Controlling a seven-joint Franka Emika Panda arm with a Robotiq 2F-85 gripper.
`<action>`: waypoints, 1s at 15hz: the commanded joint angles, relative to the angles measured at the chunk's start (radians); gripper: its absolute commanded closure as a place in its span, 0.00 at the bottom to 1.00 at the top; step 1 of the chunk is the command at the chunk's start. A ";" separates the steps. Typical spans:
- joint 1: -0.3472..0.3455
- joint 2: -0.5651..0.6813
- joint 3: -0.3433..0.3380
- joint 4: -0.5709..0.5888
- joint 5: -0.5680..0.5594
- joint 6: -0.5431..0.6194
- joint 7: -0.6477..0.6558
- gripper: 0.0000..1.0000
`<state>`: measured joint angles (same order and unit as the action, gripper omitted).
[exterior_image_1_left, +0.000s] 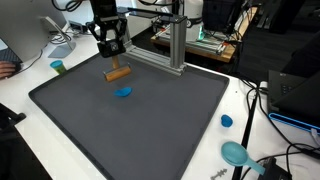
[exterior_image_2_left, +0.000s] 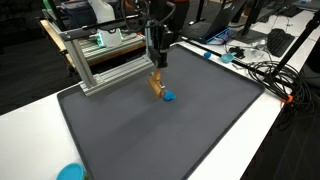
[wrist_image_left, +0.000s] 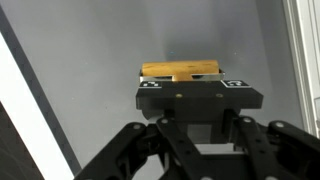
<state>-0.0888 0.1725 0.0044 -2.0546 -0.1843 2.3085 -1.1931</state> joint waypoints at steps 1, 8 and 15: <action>0.001 0.005 0.002 0.009 0.045 0.007 -0.016 0.78; 0.012 0.030 0.015 0.030 0.097 0.042 0.015 0.78; 0.028 0.062 0.013 0.019 0.047 0.131 0.054 0.78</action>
<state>-0.0687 0.2297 0.0203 -2.0394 -0.1086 2.4134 -1.1639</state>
